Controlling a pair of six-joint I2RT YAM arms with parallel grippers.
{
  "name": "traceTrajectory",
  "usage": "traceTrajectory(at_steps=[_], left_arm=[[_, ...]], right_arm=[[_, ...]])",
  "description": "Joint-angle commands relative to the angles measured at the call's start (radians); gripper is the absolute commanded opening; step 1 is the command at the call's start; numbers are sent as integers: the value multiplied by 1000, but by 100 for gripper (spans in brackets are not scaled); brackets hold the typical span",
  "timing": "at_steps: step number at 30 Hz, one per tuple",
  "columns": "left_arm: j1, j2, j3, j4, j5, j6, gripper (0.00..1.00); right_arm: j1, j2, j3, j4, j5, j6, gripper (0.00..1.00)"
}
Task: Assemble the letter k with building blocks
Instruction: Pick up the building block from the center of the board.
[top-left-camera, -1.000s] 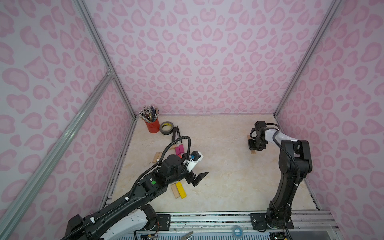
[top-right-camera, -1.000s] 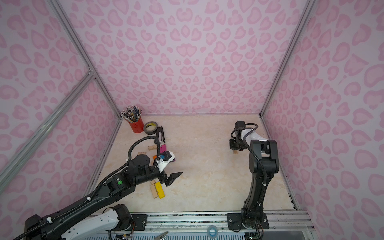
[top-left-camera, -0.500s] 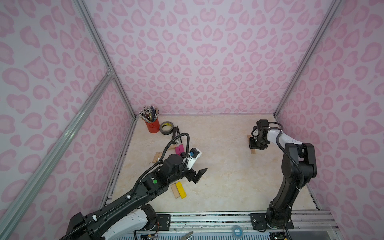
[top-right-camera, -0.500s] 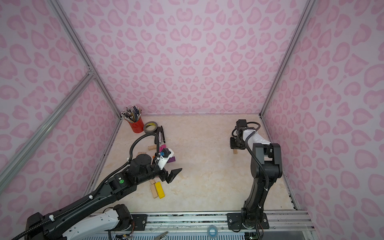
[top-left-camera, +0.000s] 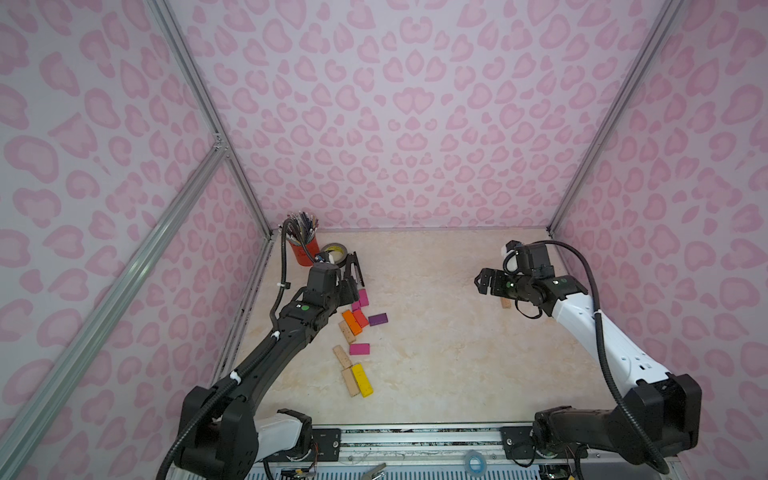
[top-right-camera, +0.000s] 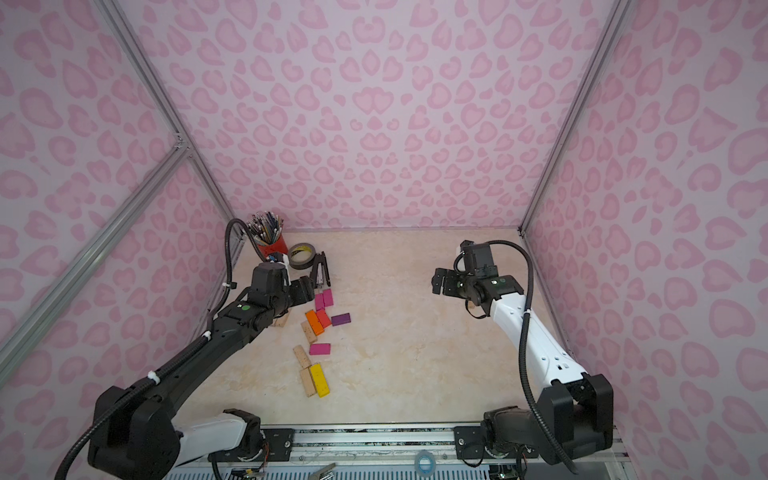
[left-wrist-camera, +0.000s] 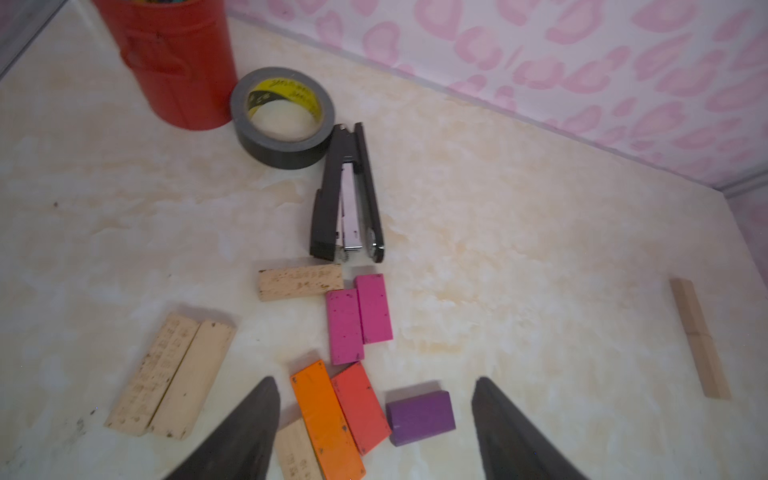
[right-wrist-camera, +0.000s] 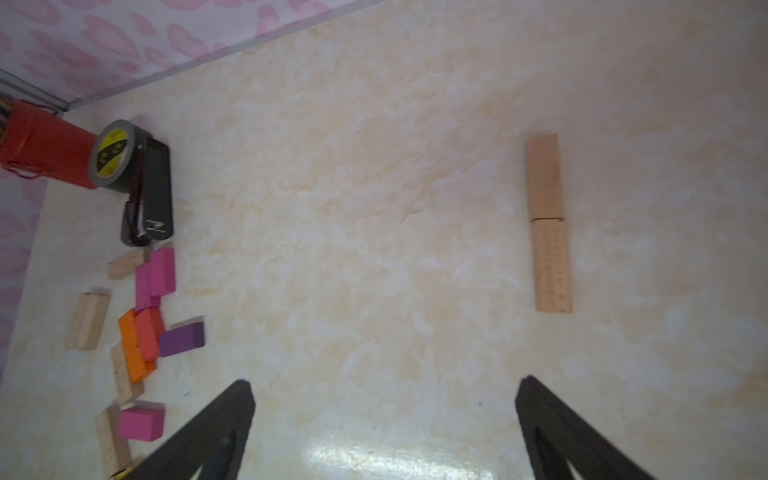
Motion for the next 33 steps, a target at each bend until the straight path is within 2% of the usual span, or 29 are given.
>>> traceTrajectory(at_steps=[1,5,11,14,18,23,33], left_arm=[[35,90,55,-113,-75,-121,66],[88,145,56,-96,-94,-126,62],[174,240,55,-90,-50,-27,60],[184,293,69,-99,-19,22,60],[189,335,72,-96,4,26,60],[189,376,80,-102,-28,22,61],[186,407,71,-107,-23,17,63]], right_arm=[[102,-21,-13,19,45,91,100],[245,-12,-4,18,74,130,100],[338,42,22,20,84,152,100],[344,68,33,19,78,155,100],[346,75,38,19,79,154,99],[346,63,28,20,89,153,99],[346,55,24,20,97,151,99]])
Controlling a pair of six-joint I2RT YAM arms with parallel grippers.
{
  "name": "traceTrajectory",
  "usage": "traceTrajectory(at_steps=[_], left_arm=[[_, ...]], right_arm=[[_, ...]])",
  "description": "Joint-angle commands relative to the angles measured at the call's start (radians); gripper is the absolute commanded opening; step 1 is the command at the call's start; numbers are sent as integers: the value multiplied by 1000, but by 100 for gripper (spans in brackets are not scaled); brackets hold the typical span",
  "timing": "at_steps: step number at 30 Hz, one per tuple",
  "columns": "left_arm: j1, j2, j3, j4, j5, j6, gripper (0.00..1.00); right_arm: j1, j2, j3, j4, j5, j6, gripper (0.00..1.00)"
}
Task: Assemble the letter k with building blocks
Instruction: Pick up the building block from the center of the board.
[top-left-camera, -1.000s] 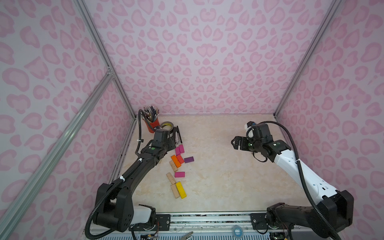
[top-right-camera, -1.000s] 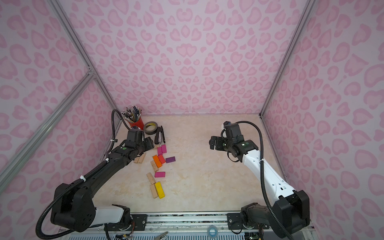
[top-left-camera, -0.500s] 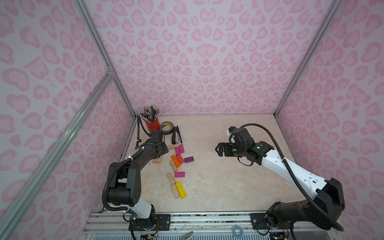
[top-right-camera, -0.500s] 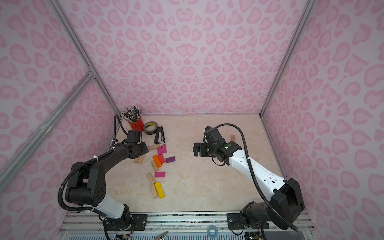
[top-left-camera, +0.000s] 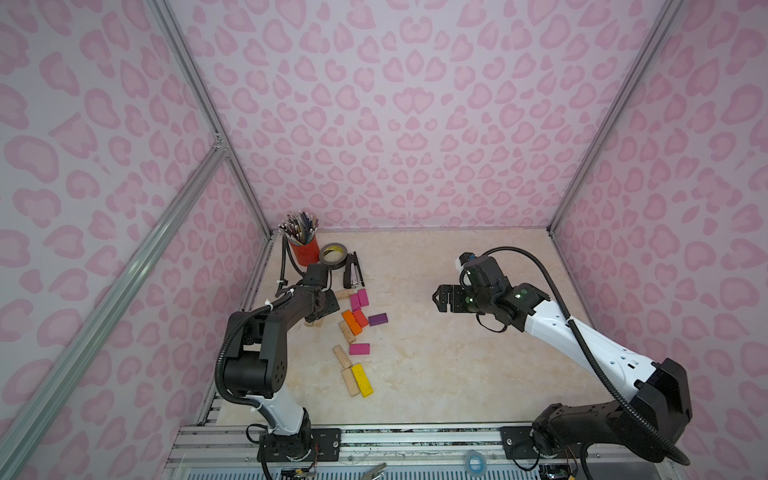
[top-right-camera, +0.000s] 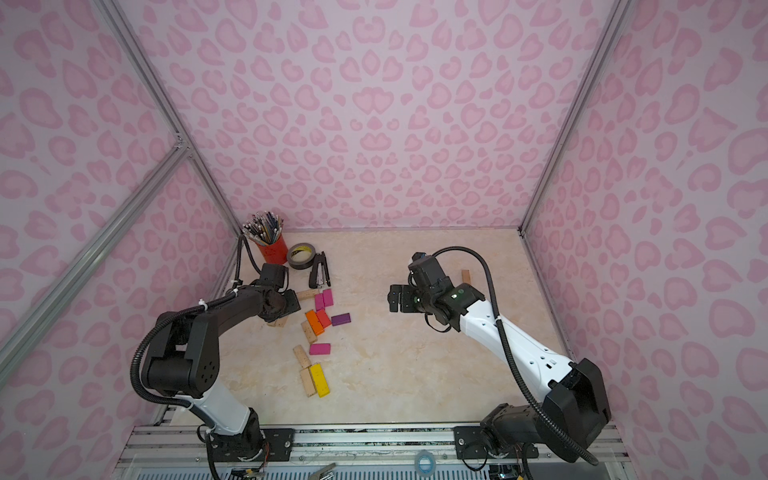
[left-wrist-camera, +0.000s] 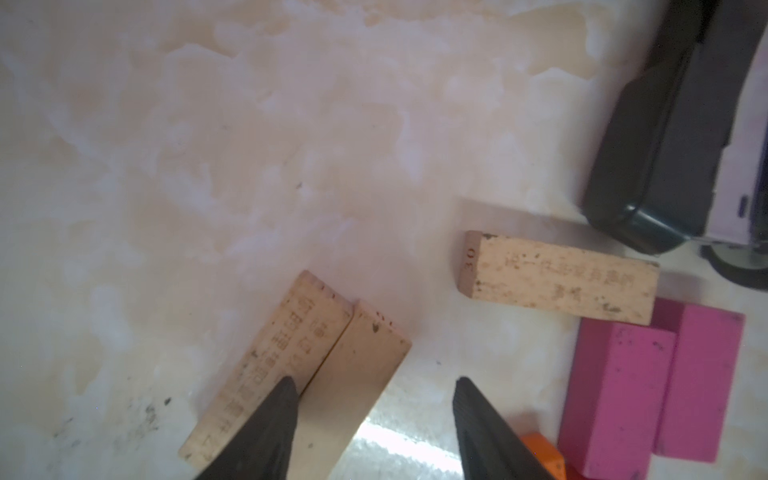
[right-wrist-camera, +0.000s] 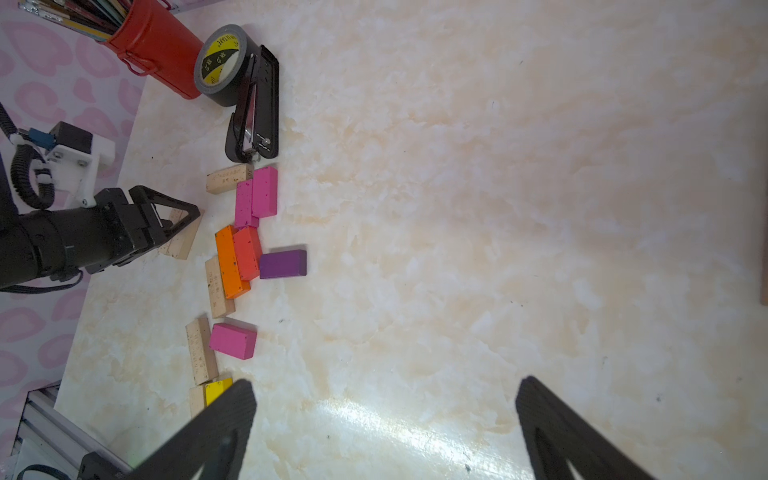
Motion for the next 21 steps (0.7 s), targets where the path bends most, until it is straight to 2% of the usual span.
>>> traceTrajectory(at_steps=[1,21], left_arm=[[1,9,2,-20,-16,1,63],[-77,21,26,-52,32,-11,61]], right_arm=[[0,0,-3,2,-1,3,99],[-1,-14,-1,1,1,12,99]])
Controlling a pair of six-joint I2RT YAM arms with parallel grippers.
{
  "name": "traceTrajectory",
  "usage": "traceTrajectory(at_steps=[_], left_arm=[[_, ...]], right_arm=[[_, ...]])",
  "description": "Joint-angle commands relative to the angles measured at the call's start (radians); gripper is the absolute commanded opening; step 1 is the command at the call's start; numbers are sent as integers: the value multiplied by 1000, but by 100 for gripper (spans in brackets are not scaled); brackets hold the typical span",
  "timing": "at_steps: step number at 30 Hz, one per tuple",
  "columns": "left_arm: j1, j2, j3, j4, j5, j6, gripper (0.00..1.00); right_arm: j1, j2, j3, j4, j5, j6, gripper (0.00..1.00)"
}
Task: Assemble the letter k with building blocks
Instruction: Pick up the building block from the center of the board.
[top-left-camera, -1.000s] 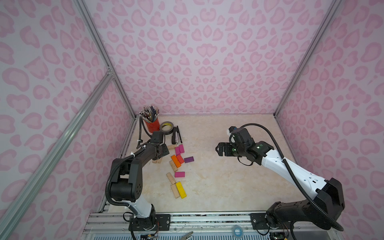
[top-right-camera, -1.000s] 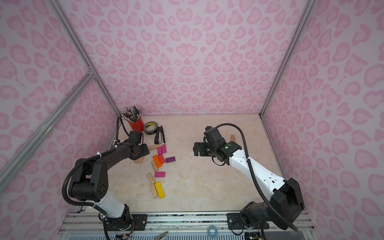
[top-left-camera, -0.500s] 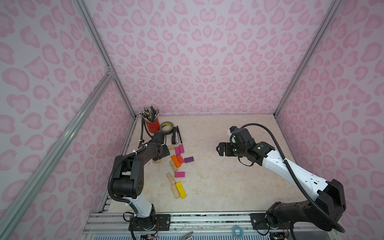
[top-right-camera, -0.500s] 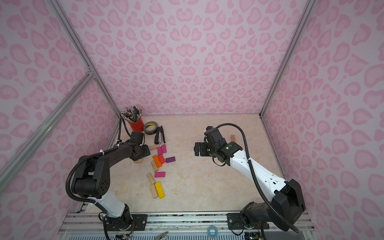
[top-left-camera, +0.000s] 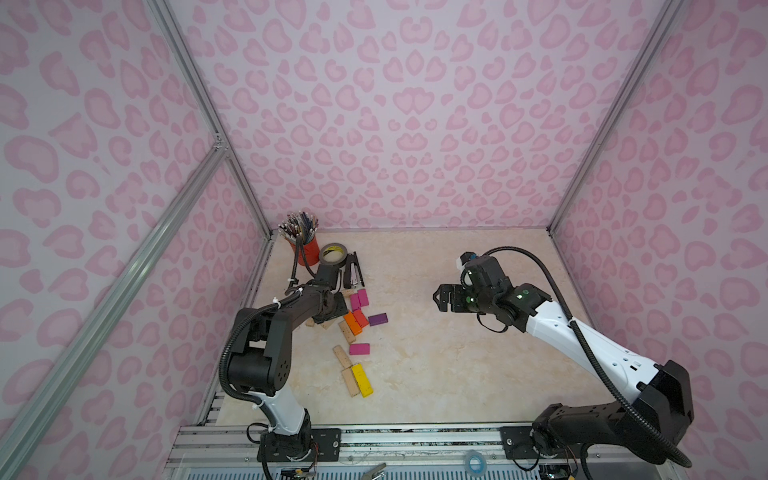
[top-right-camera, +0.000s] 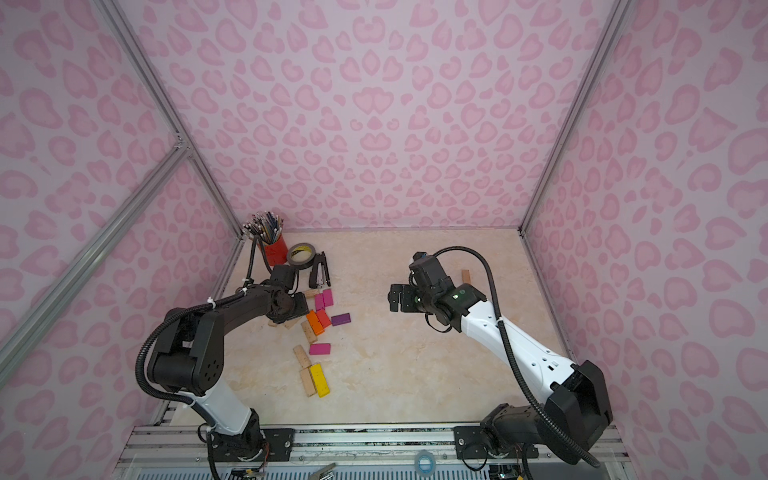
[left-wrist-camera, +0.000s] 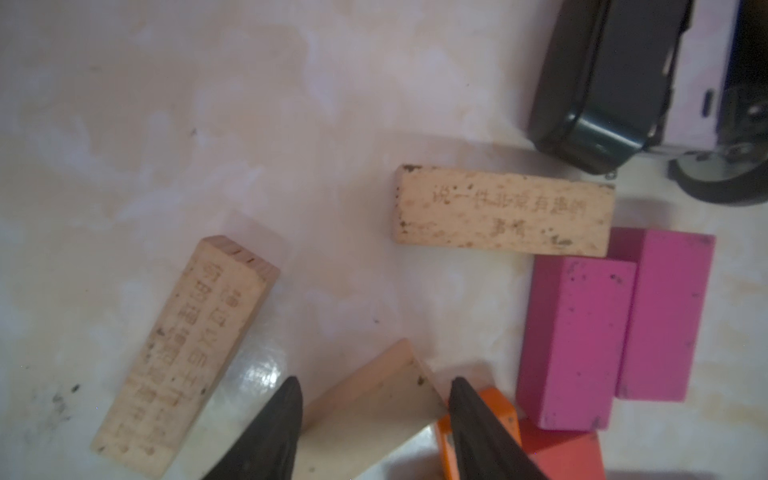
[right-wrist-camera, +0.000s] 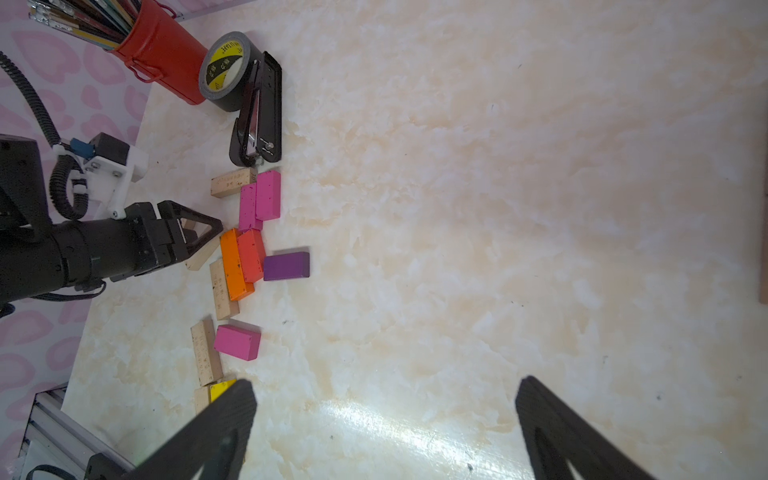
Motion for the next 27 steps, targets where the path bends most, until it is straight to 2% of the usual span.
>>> traceTrajectory(at_steps=[1,11,16,21,27], left_arm=[[-3,-3,10,-15,-8,-8,61],[-5,9,0,-32,-37,9,63],[-9,13,-5,-40,-56,8,60],[2,-6,-30,-50,-105,-34,59],[23,-47,-77,-32,-77,-36,59]], right_arm=[[1,-4,-2,1,1,-1,99],[0,-2,-6,6,1,4,99],[1,1,-4,7,-3,4,98],[2,-7,-9,7,-3,7,98],[1,-2,-8,9,-8,4,98]])
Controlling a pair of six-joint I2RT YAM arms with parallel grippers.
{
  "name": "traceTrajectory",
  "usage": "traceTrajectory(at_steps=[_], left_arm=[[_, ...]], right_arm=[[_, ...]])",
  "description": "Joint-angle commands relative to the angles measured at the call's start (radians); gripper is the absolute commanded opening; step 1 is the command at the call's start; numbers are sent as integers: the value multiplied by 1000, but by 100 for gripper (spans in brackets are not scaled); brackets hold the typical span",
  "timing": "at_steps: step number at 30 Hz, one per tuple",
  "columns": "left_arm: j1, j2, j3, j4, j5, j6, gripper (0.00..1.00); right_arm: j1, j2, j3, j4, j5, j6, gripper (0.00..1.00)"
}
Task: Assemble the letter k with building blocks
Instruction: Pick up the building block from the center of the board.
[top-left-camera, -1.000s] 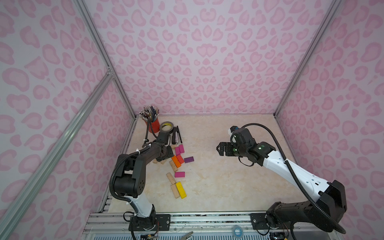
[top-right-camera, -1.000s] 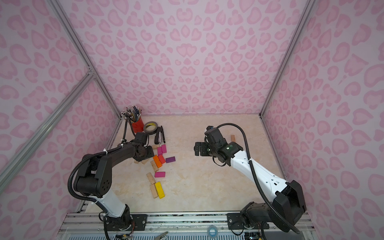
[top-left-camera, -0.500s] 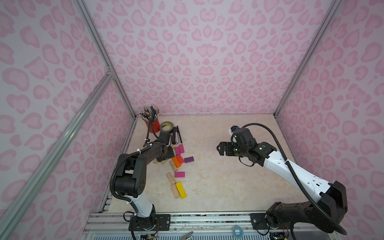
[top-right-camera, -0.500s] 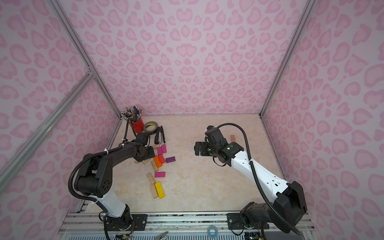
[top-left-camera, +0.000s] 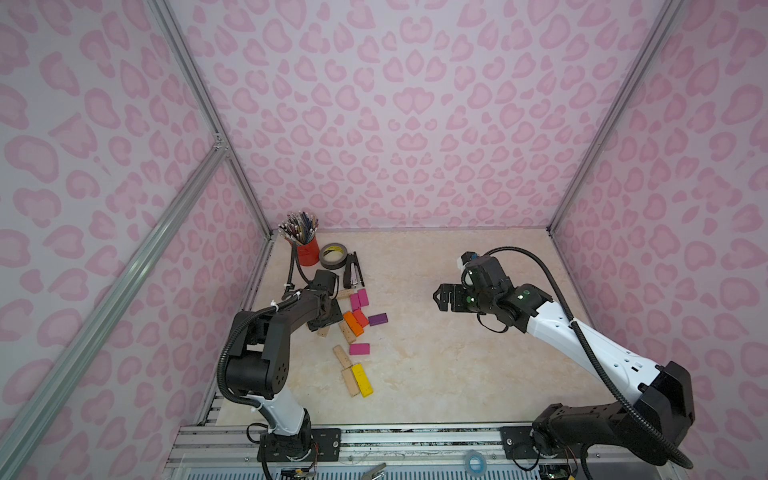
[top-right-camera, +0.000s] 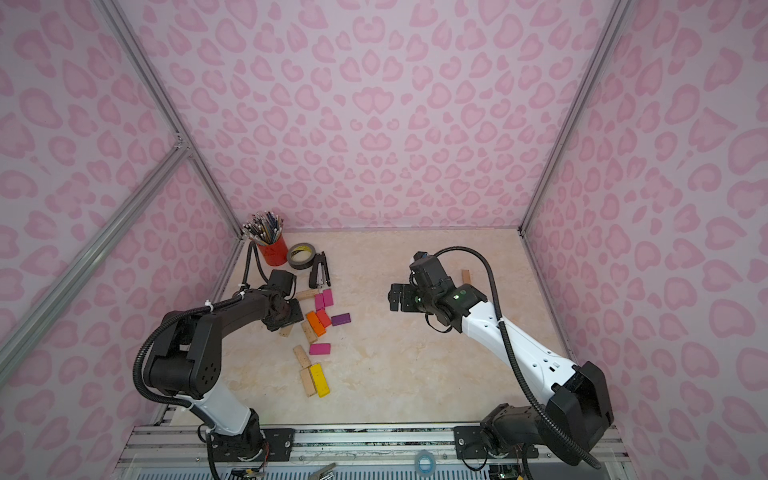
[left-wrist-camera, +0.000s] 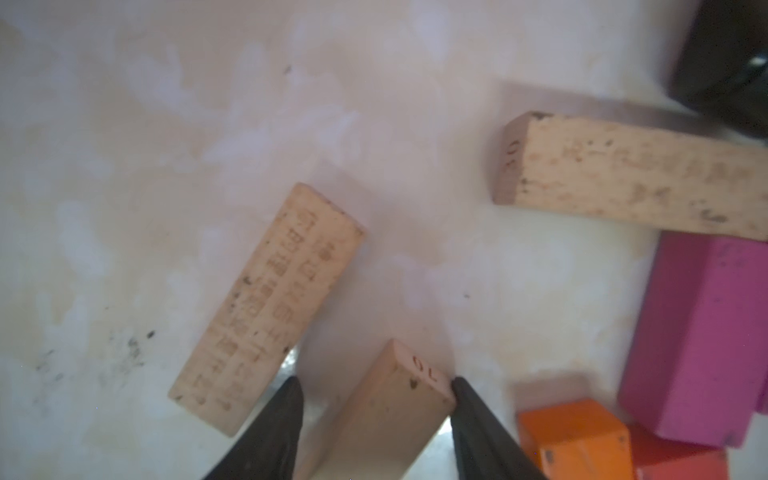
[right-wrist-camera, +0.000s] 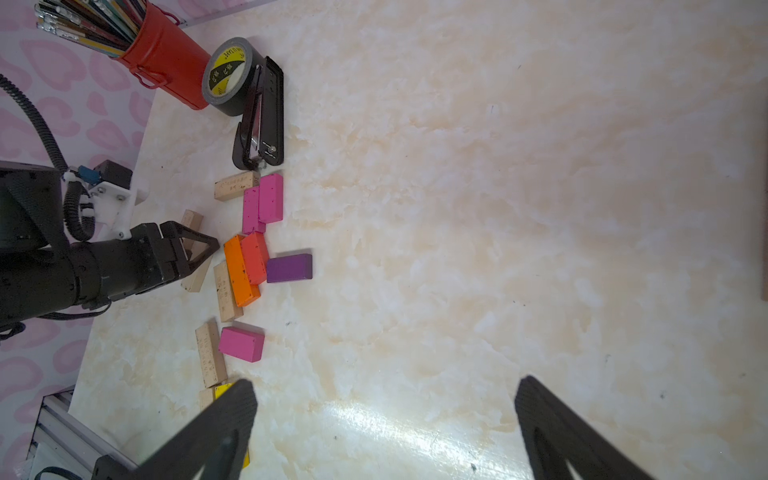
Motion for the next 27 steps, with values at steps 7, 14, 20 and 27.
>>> traceTrajectory(at_steps=[7,14,20,27], left_arm=[[0,-29,-30,-2,13,-24,33],[-12,-196,-5,-5,69,-65,17],[-231,-247,141,-35,43,-152,15],[-541,12,421,-50,-34,-190,15]], right_arm=[[0,17,2,6,-8,4,98],[-3,14,-6,-4,44,32,98],[-53,-15,-43,-6,92,67,98],[-172,-117,-116,-50,127,56,97]])
